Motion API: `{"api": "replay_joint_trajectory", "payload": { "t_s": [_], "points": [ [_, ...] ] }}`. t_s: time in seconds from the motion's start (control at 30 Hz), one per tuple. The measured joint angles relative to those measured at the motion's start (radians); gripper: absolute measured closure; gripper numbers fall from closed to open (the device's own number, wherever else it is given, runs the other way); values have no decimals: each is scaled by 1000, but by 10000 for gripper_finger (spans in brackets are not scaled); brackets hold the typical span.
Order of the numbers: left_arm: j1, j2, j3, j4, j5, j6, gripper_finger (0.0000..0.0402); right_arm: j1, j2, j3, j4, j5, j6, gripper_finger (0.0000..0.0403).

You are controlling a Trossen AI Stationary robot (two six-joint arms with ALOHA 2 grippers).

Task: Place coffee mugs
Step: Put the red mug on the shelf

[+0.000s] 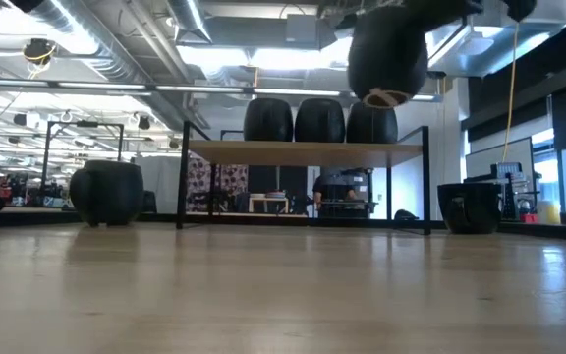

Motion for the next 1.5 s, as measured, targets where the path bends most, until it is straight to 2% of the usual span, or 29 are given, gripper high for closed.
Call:
{"api": "replay_joint_trajectory", "payload": {
  "t_s": [0.23,0.5,0.67,0.77,0.9,1.1,1.5],
  "points": [
    [70,0,0,42,-144,-2,292,-1,-254,-250,112,11,-114,360],
    [163,10,0,87,-216,-1,292,-72,-409,-325,117,23,-264,360],
    [213,15,0,92,-220,-1,292,-158,-422,-333,187,-4,-371,360],
    [241,16,0,93,-242,-1,292,-226,-421,-333,270,-107,-490,360],
    [272,16,0,98,-248,0,292,-274,-420,-333,410,-139,-638,360],
    [292,16,0,98,-241,8,292,-350,-425,-331,412,-164,-678,360],
    [291,16,0,98,-219,26,292,-448,-424,-331,572,-261,-883,360]
  ]
}}
